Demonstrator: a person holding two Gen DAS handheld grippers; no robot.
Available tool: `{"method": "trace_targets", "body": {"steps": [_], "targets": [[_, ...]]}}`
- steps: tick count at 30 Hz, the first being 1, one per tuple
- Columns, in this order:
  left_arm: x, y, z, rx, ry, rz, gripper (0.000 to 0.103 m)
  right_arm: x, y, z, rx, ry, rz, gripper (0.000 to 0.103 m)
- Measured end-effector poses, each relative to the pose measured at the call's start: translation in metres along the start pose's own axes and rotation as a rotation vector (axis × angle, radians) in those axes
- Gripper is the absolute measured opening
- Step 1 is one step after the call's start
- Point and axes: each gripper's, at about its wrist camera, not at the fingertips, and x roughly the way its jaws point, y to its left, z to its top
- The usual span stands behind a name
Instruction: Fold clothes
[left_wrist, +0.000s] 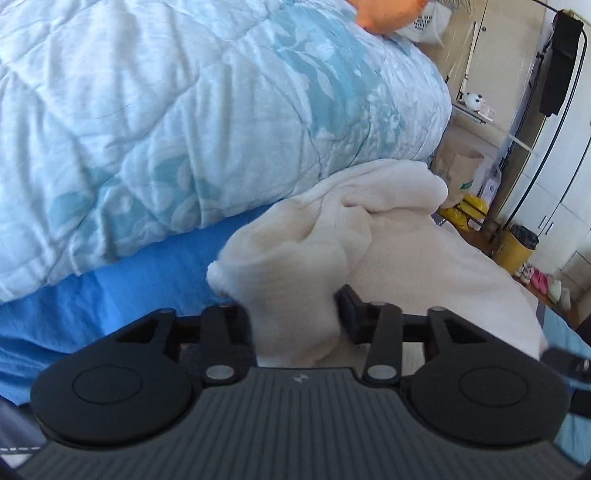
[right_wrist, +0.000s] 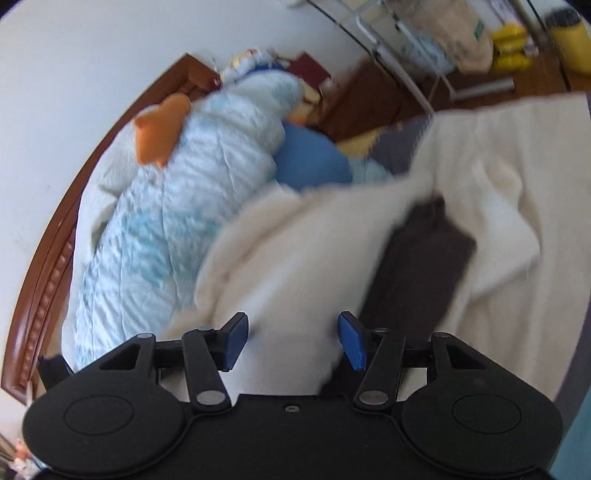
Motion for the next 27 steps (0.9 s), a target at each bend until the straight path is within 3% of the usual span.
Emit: {"method": "trace_targets", "body": {"steps": [7,10,11,12,13,14,15,16,19,21,24,27], "targets": [[0.002,0.011,-0.012,-0.145,-0.032,-0.062,0.047,-0.009,-0.006,-0.021,-0.017,0.015,0.150,0.067],[0.018,0.002,-0.004,-0.127,-0.013,-0.077,0.045,0.015,0.008,-0.017,-0.080,0.064,0.119,0.076],[0.024,-0.003,0.000,-0.109,-0.003,-0.083,0.044,0.028,0.011,-0.014,-0.080,0.115,0.092,0.065],[0.030,-0.008,0.003,-0.091,0.007,-0.090,0.043,0.041,0.012,-0.009,-0.071,0.178,0.054,0.048],[0.033,-0.014,0.007,-0.076,0.012,-0.073,0.042,0.049,0.016,-0.004,-0.067,0.203,0.029,0.040],[0.033,-0.021,0.012,-0.053,0.018,-0.058,0.035,0.049,0.026,0.000,-0.091,0.187,0.011,0.037],[0.027,-0.028,0.017,-0.013,0.012,-0.059,0.026,0.043,0.043,0.002,-0.171,0.153,-0.023,0.036],[0.019,-0.036,0.021,0.033,-0.001,-0.065,0.023,0.035,0.062,0.002,-0.275,0.116,-0.066,0.035],[-0.003,-0.058,0.027,0.204,-0.063,-0.070,0.022,0.004,0.102,-0.009,-0.448,0.053,-0.130,0.034],[-0.011,-0.064,0.023,0.255,-0.053,-0.087,0.022,-0.013,0.116,-0.021,-0.521,0.050,-0.141,0.034],[-0.004,-0.050,0.005,0.184,0.010,-0.069,0.022,-0.019,0.117,-0.048,-0.589,0.050,-0.186,0.034],[0.013,-0.018,-0.009,0.027,0.056,-0.078,0.027,0.003,0.089,-0.061,-0.487,0.132,-0.219,0.045]]}}
